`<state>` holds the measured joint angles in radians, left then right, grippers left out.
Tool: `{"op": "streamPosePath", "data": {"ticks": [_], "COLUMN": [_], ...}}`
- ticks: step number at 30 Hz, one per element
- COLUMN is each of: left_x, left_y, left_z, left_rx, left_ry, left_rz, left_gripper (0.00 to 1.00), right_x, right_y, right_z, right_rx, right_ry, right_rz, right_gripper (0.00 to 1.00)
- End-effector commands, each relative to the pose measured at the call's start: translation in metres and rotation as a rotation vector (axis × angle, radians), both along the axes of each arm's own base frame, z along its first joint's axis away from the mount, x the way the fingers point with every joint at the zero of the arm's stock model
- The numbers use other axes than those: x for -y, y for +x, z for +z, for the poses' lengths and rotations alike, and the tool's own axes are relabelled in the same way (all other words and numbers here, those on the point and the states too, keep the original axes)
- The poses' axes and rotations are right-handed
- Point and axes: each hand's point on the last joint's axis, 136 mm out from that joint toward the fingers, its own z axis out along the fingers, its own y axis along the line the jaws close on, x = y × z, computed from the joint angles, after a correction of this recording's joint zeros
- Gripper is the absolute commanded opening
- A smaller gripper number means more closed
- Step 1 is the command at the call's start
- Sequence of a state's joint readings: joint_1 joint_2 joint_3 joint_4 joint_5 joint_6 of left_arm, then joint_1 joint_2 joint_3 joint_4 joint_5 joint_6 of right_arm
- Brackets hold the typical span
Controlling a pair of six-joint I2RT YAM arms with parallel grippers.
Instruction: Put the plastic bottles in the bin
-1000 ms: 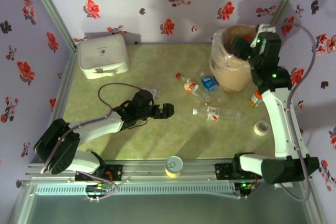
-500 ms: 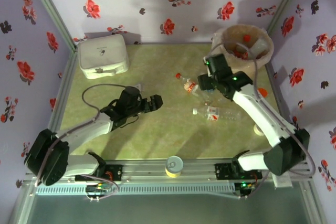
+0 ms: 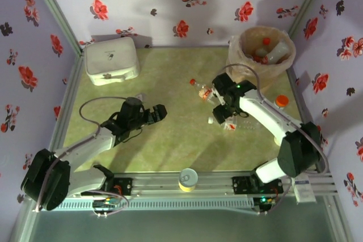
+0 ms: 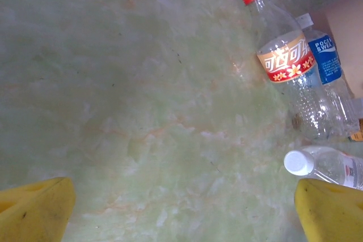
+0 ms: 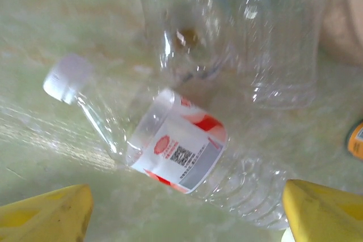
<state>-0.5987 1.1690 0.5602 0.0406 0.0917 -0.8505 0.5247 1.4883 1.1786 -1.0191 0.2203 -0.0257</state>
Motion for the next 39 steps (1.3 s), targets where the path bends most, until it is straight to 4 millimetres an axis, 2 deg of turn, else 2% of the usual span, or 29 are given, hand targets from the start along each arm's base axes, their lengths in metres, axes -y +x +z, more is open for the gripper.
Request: {"op": "streamPosePath", "data": {"ticks": [1,4,11,16,20,24,29,32,33,34,37,39], "left_x": [0.009,0.007,0.002,-0.005,-0.01,-0.013,-0.015,-0.015,-0.015,-0.016,-0.018,-0.019], "left_y": [0.006,0.004,0.0,-0.003,-0.003,-0.004,-0.003,-0.004,-0.004,-0.004,-0.005,-0.004], "left_z": [0.013,0.008,-0.002,-0.004,-0.002,-0.001,-0.004,-0.003,-0.003,-0.002,0.0,-0.001], "left_rx": [0.042,0.032,0.031,0.03,0.034,0.036,0.028,0.027,0.026,0.027,0.037,0.037], "left_ry": [-0.017,0.002,-0.004,-0.005,-0.002,-0.002,0.002,0.001,0.003,0.002,-0.001,0.002], "left_rz": [-0.051,-0.057,-0.051,-0.037,-0.029,-0.024,-0.016,-0.017,-0.018,-0.017,-0.014,-0.012], "left_gripper": [0.99,1.0,1.0,1.0,1.0,1.0,1.0,1.0,1.0,1.0,1.0,1.0], "right_x": [0.01,-0.002,0.002,-0.013,-0.037,-0.073,-0.105,-0.14,-0.143,-0.137,-0.092,-0.062], "right_y": [-0.028,-0.034,-0.037,-0.043,-0.042,-0.041,-0.024,-0.018,-0.018,-0.017,-0.01,-0.013], "right_z": [-0.021,-0.028,-0.032,-0.047,-0.051,-0.048,-0.049,-0.036,-0.031,-0.024,-0.011,-0.007], "right_rx": [-0.128,-0.119,-0.152,-0.201,-0.229,-0.223,-0.198,-0.194,-0.187,-0.165,-0.057,-0.037], "right_ry": [-0.023,0.075,0.018,0.034,0.116,0.224,0.297,0.379,0.372,0.33,0.109,-0.014], "right_rz": [-0.06,-0.11,-0.122,-0.122,-0.14,-0.117,-0.114,-0.039,-0.007,0.03,0.158,0.26], "right_gripper": [0.87,0.87,0.89,0.89,0.88,0.88,0.89,0.89,0.9,0.9,0.93,0.97]}}
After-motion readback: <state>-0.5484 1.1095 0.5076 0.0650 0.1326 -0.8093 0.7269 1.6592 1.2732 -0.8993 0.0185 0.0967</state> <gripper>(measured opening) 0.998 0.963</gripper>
